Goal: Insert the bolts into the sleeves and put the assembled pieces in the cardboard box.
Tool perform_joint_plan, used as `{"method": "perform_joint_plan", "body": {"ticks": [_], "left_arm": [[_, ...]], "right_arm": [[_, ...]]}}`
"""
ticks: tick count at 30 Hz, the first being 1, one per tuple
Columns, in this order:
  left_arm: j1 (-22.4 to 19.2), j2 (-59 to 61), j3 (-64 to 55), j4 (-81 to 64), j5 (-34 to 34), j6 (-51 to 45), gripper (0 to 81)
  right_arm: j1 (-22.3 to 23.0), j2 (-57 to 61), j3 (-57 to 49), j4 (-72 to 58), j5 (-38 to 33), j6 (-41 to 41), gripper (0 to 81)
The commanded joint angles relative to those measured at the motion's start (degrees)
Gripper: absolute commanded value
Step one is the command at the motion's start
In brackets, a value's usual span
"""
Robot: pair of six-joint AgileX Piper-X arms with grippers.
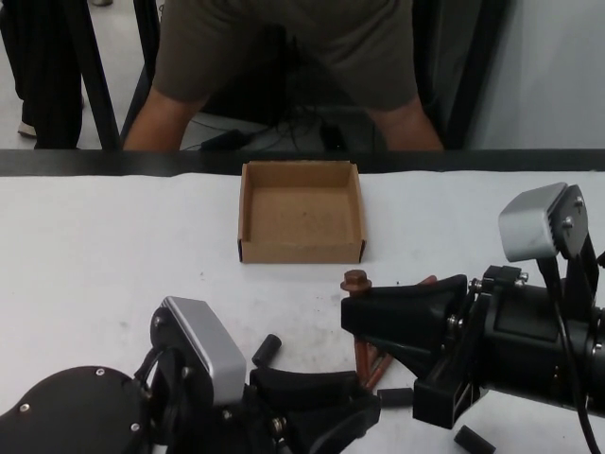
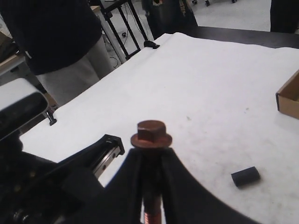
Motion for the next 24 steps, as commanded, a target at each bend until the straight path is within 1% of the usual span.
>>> {"method": "perform_joint_plan", "body": {"ticks": [1, 7, 11, 15, 24], "left_arm": [[0.74, 0.07, -0.92, -1.36, -2.09, -0.28, 0.8], [4.94, 0.07, -0.92, -0.91, -1.66, -1.91, 0.8], [7.44, 0.07, -1.06, -1.22, 2.03, -3.86, 0.8], [7.38, 0.07, -1.06, -2.49, 3.14, -6.71, 0.8], [7.39, 0.07, -1.72, -3.17, 4.93, -7.46, 0.8]], "right_arm": [[0.00, -0.20, -0.59, -0.45, -1.01, 0.40, 0.2], [0.00, -1.86, -0.59, -0.09, -1.01, 0.40, 0.2], [0.00, -1.87, -0.59, -0.03, -0.90, 0.09, 0.2], [0.00, -1.87, -0.59, -0.03, -0.90, -0.05, 0.2], [0.00, -1.87, -0.59, 0.25, -0.90, -0.25, 0.2]]}}
